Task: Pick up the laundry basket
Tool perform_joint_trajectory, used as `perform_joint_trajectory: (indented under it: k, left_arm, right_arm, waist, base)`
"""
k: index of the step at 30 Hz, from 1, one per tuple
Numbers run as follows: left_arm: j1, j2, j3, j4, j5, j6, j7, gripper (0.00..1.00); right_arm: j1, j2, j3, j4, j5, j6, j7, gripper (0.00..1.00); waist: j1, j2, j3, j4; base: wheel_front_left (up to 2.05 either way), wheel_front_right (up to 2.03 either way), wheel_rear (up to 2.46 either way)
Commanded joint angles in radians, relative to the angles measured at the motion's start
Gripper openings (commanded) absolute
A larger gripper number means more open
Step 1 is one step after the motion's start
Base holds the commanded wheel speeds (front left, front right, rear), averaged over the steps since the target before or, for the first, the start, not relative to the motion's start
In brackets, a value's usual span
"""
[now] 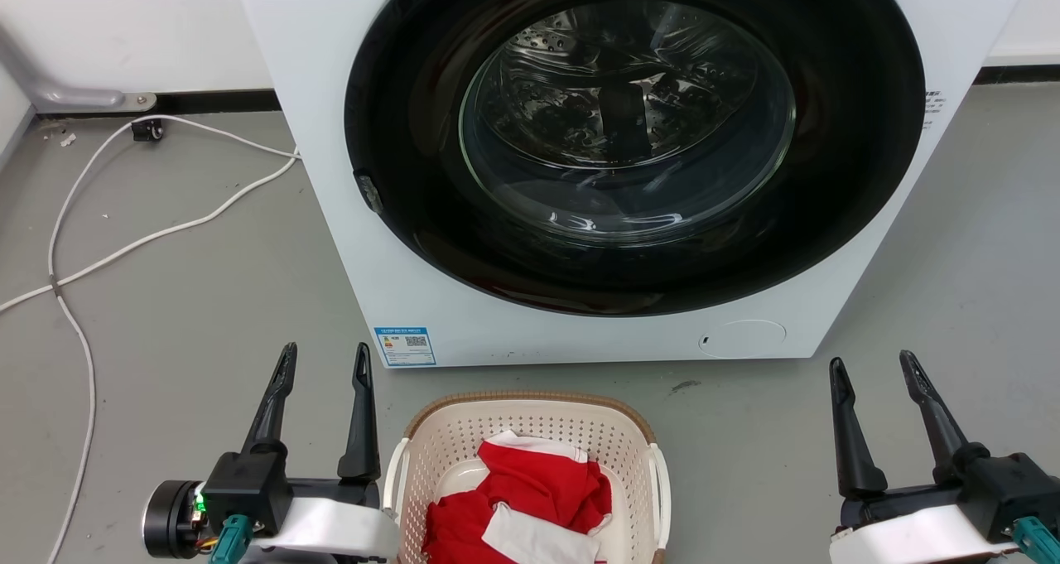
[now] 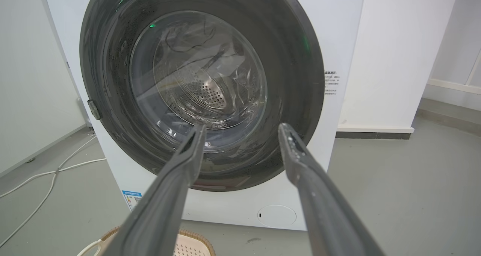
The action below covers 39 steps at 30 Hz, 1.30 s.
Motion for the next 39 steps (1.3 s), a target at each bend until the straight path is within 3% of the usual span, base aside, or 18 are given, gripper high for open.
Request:
perform_joint_trajectory:
  k: [1,22,39]
  left_arm:
    - [0.008,0.003,0.001,0.002,0.001,0.003,-0.003,1.0]
    - [-0.042,0.003,0.026,0.091,-0.008,-0.005,-0.003,1.0]
    - [-0.252,0.01,0.088,0.379,0.021,-0.064,-0.003,1.0]
  right_arm:
    - [0.007,-0.004,0.002,0.001,0.003,0.0,-0.002,1.0]
    - [-0.046,-0.003,0.028,0.036,-0.062,0.0,-0.002,1.0]
    - [-0.285,-0.003,0.161,0.373,-0.14,0.0,-0.002,1.0]
  waist:
    - [0.0,0.0,0.0,0.0]
    - [0.0,0.0,0.059,-0.003]
    - [0.0,0.0,0.326,-0.02]
  base:
    - [0.0,0.0,0.0]
    - [0.0,0.0,0.0]
    - [0.0,0.0,0.0]
